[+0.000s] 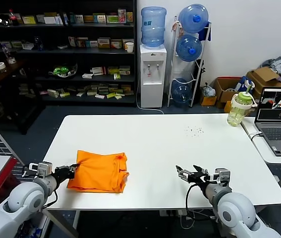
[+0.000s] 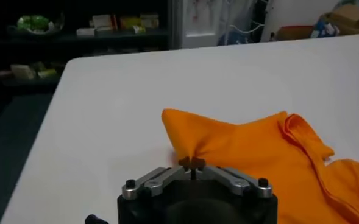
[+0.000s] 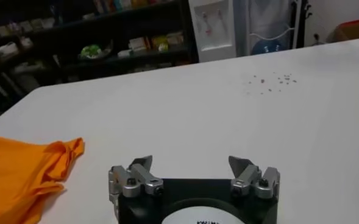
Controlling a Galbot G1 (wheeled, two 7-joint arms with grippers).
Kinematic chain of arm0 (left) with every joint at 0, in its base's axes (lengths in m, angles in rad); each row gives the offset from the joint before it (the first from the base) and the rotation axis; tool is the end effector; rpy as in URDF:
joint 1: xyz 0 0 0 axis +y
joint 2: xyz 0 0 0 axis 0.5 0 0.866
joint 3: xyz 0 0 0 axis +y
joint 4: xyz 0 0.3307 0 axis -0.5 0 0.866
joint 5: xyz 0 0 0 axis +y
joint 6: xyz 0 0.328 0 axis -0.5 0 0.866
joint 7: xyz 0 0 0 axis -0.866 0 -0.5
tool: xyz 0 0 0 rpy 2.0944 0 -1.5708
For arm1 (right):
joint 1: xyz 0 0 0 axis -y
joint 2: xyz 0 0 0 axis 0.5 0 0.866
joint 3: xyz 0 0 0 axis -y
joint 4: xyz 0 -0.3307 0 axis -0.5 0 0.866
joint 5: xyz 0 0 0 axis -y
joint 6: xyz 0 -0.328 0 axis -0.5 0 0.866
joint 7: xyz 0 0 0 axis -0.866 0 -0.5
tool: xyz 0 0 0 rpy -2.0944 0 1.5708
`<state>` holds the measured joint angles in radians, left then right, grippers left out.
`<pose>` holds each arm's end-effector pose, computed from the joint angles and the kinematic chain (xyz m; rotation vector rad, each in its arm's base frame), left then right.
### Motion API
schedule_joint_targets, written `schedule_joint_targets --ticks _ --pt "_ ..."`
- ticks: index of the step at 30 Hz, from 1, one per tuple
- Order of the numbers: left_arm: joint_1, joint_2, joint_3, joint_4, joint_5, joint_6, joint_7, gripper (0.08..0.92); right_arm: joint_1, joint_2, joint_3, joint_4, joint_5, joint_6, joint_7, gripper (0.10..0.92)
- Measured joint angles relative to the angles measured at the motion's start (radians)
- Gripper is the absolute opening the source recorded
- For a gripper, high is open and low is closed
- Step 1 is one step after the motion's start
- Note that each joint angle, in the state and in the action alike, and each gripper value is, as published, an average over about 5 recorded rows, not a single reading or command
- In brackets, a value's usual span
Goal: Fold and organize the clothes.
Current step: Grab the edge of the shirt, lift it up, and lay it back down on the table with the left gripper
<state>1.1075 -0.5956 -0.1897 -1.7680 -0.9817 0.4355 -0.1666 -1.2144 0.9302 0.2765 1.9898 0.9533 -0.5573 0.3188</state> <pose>0.2891 0.1614 -0.2546 -0.2509 -2.4773 -0.1044 0.2529 -0.0591 -0.2475 0.3008 -2.5032 -0.2161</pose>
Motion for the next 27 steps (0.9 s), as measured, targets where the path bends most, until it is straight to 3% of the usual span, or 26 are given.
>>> schedule_joint_targets --ticks 16,22,27 --pt "0.002 0.213 -0.073 0.123 0.064 -0.025 0.043 0.093 0.006 0.004 -0.004 0.000 -0.008 0.017 -0.027 0.823" --pt "0.006 0.243 -0.076 0.132 0.062 -0.019 0.040 0.093 -0.004 0.010 0.004 0.006 -0.020 0.018 -0.027 0.823" --pt "-0.001 0.236 -0.065 0.066 -0.010 0.012 -0.008 0.093 -0.018 0.017 0.018 0.018 -0.030 0.016 -0.018 0.823"
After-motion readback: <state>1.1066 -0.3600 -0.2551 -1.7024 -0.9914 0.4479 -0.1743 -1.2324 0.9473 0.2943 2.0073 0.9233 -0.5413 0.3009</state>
